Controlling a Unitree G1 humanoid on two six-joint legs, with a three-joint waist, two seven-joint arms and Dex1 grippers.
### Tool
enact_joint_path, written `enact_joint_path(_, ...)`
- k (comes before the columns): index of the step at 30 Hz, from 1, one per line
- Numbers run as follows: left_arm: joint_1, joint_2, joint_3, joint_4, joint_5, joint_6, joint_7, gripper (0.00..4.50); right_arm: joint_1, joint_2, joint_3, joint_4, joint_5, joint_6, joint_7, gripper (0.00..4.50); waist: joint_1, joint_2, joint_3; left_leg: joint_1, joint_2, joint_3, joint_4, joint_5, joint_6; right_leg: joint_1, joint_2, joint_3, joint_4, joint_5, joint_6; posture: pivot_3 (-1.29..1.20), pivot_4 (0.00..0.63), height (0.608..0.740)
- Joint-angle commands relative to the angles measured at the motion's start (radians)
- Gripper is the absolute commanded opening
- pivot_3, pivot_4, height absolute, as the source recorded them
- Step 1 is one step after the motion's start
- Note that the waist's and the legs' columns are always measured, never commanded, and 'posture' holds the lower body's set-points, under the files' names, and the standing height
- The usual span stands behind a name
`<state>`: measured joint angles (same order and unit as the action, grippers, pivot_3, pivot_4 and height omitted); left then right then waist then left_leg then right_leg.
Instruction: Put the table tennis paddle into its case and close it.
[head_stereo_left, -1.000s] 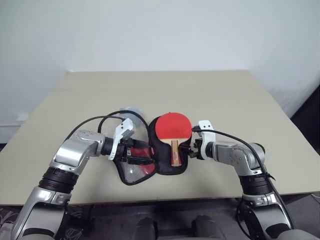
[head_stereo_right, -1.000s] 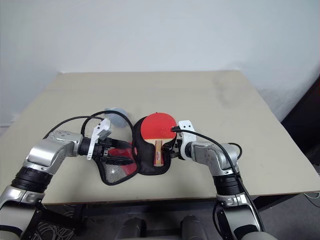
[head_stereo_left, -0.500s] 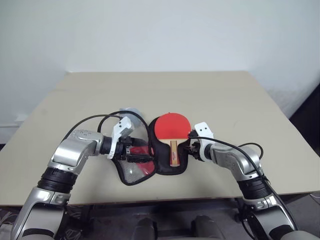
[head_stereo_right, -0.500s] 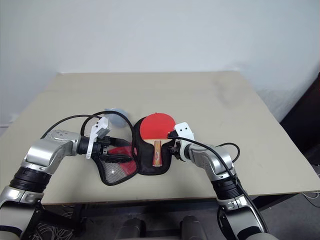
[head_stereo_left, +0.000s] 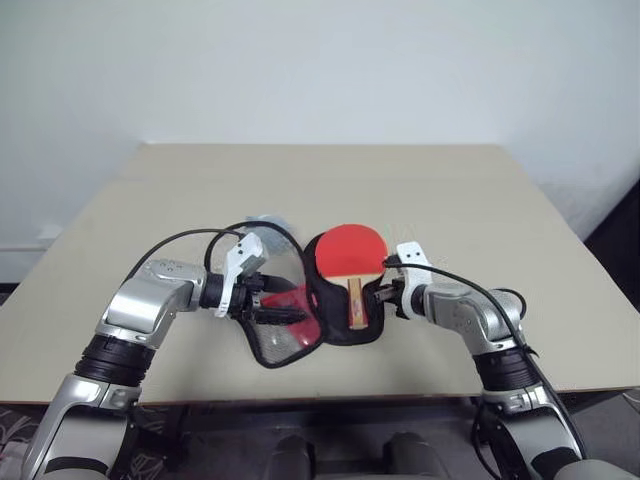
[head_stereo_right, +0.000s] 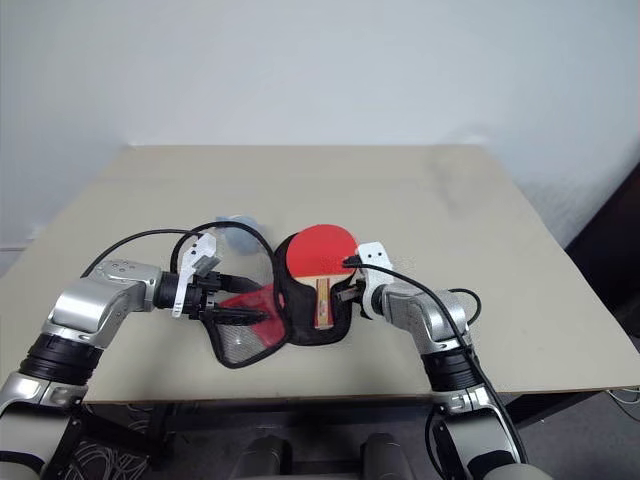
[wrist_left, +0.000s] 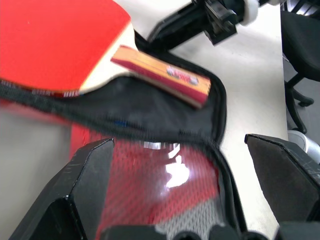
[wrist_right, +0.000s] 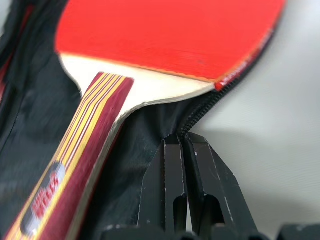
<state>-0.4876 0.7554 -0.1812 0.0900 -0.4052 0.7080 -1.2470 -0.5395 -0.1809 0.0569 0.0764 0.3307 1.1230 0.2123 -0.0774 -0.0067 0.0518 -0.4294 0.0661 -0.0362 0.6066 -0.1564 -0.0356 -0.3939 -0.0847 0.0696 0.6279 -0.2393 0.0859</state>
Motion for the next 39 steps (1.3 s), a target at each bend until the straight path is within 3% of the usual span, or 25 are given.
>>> enact_joint_path(1, -0.010, 0.009, 0.023, -0.018, -0.005, -0.007, -0.006, 4.50, -0.022, -0.059, -0.086, 0.026, -0.043, -0.015, -0.045, 0.02, 0.011, 0.000, 0.000, 0.000, 0.000, 0.000, 0.000, 0.000, 0.000, 0.000, 0.000, 0.000, -0.001, 0.000, 0.000, 0.00, 0.000, 0.740)
enact_joint_path(18, -0.010, 0.019, 0.019, -0.006, 0.006, -0.017, -0.016, 4.50, 0.024, -0.253, -0.209, -0.032, 0.002, 0.148, 0.002, 0.02, 0.031, 0.001, 0.000, -0.001, 0.000, 0.001, 0.000, 0.000, 0.000, 0.001, 0.000, 0.000, -0.003, 0.000, 0.000, 0.00, 0.000, 0.740)
enact_joint_path(25, -0.006, 0.023, 0.023, -0.008, 0.005, -0.015, -0.014, 4.50, 0.109, -0.278, -0.215, -0.195, 0.033, 0.288, 0.021, 0.02, 0.031, 0.001, 0.000, -0.001, 0.000, 0.001, 0.000, 0.000, 0.000, 0.001, 0.000, 0.000, -0.003, -0.001, 0.000, 0.00, 0.000, 0.740)
enact_joint_path(39, -0.028, 0.000, 0.005, 0.016, 0.015, -0.025, -0.018, 4.50, 0.208, -0.308, -0.238, -0.326, 0.037, 0.376, 0.050, 0.02, 0.032, 0.000, 0.000, -0.001, 0.000, 0.001, 0.000, 0.000, 0.000, 0.001, -0.001, 0.000, -0.004, -0.001, 0.000, 0.00, 0.000, 0.740)
